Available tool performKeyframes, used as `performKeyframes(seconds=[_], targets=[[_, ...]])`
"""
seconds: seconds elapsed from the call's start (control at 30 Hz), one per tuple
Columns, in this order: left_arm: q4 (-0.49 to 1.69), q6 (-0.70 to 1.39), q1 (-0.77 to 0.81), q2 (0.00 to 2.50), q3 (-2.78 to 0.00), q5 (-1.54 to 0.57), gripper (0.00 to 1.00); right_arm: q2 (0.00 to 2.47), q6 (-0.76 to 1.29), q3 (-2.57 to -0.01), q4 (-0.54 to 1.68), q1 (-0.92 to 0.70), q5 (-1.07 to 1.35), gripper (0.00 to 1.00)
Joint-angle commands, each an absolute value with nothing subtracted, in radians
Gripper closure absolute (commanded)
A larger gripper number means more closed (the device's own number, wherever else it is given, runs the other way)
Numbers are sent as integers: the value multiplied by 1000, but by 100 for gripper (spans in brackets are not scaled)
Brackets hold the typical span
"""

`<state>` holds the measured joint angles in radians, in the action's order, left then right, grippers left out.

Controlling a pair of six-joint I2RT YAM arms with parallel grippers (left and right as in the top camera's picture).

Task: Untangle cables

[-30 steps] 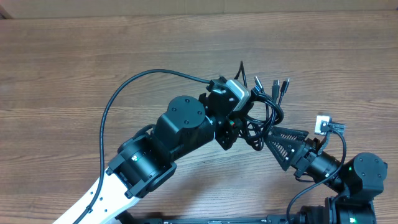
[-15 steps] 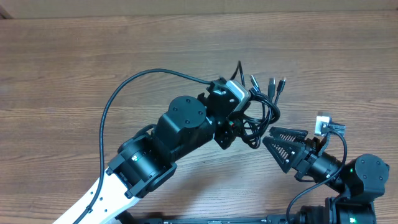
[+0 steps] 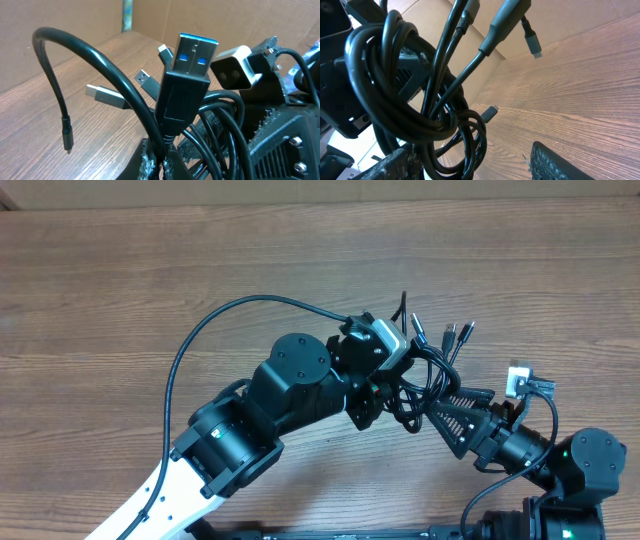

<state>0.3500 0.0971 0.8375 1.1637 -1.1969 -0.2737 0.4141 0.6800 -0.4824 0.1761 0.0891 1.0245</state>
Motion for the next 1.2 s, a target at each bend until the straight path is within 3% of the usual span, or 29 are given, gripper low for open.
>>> performKeyframes(seconds=[0.0, 0.37, 0.87, 1.0, 1.17], targets=[[339, 89, 851, 1172, -1208, -341, 96, 407, 681, -491, 174, 86, 1011, 33], [275, 89, 852, 1193, -1208, -281, 96, 407, 685, -491, 171, 86, 1015, 33], [181, 120, 851, 1199, -1208, -349, 96, 465, 675, -491, 220, 86, 969, 34], [169, 139, 851, 1199, -1208, -349, 96, 495, 675, -491, 220, 86, 969, 45], [187, 161, 851, 1199, -1208, -360, 96, 497, 675, -491, 206, 86, 985, 46]])
